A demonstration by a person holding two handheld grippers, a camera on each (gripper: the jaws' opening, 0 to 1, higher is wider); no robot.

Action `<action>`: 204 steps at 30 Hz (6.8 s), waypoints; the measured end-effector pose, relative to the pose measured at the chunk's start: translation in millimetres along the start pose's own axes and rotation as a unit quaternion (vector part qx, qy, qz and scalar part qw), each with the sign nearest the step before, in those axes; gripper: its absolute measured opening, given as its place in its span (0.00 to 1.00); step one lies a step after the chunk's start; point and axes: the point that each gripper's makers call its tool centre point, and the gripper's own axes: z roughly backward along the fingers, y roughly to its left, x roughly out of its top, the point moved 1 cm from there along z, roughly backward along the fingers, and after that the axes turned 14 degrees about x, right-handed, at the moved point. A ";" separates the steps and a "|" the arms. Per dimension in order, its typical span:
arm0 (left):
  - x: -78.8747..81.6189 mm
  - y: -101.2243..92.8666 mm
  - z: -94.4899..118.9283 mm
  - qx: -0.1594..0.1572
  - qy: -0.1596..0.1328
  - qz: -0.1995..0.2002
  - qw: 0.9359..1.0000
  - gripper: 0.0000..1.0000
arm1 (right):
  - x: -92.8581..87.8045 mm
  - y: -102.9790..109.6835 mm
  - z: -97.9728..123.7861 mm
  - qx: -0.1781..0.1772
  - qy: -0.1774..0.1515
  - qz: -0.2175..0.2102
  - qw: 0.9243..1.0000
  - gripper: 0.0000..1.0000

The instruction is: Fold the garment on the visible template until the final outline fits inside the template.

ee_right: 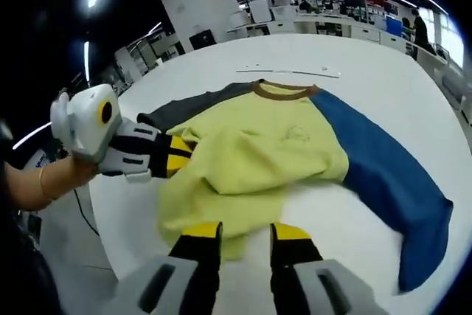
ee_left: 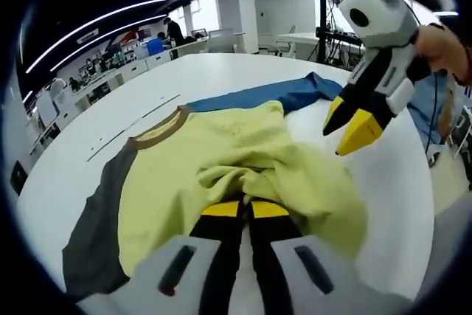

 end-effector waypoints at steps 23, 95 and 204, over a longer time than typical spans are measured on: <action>-8.3 5.3 21.1 0.014 0.007 0.007 1.000 0.00 | -22.0 1.8 -17.5 -0.044 0.058 0.038 0.997 0.00; -124.7 3.1 186.7 0.054 0.149 0.192 0.969 0.00 | -101.5 10.7 93.1 -0.136 -0.066 -0.134 0.979 0.00; -114.3 -0.2 203.0 0.097 0.080 0.161 0.979 0.89 | -36.8 -140.1 98.4 -0.200 -0.056 -0.032 0.978 0.19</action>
